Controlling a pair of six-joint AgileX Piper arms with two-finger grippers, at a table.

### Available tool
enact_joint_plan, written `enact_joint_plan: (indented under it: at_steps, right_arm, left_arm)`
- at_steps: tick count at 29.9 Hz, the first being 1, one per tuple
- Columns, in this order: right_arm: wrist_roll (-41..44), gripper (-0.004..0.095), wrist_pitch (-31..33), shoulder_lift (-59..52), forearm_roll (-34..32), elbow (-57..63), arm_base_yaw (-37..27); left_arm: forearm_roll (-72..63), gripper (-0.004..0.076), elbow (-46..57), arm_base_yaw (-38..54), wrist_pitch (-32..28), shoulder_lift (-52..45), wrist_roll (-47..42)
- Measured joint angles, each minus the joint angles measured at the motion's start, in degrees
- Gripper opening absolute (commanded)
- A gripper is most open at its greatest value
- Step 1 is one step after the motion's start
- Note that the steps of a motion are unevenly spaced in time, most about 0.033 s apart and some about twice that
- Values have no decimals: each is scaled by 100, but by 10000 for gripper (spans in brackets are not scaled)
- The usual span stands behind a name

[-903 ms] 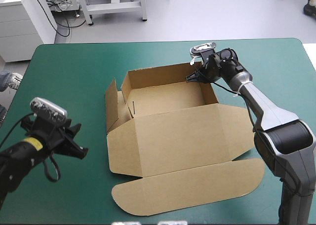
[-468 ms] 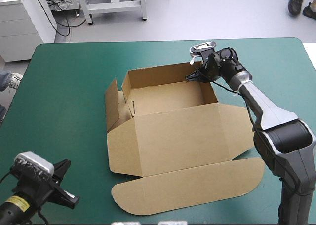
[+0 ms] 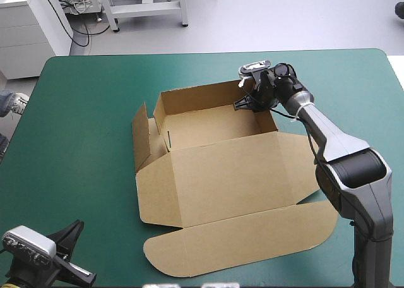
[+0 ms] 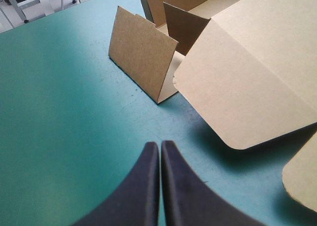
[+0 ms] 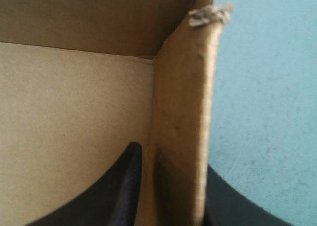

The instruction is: Fold the box

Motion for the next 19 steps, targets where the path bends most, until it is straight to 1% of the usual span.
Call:
enact_joint_plan:
  at_steps: [2,4,9,12,19]
  right_arm:
    - [35,293,111,25,0,-227,22]
    - [53,320,296,25,-58,-544,29]
    - [-18,436,1318,15,-445,-1394,27]
    - [-72,477,1492,-140,-473,-1620,27]
    - [-244,480,1626,-831,-129,-1662,27]
  left_arm:
    - [17,-8,0,0,0,-2,0]
    - [51,-8,0,0,0,-2,0]
    - [157,-8,0,0,0,-2,0]
    - [171,-8,0,0,0,-13,0]
    - [171,-8,0,0,0,-13,0]
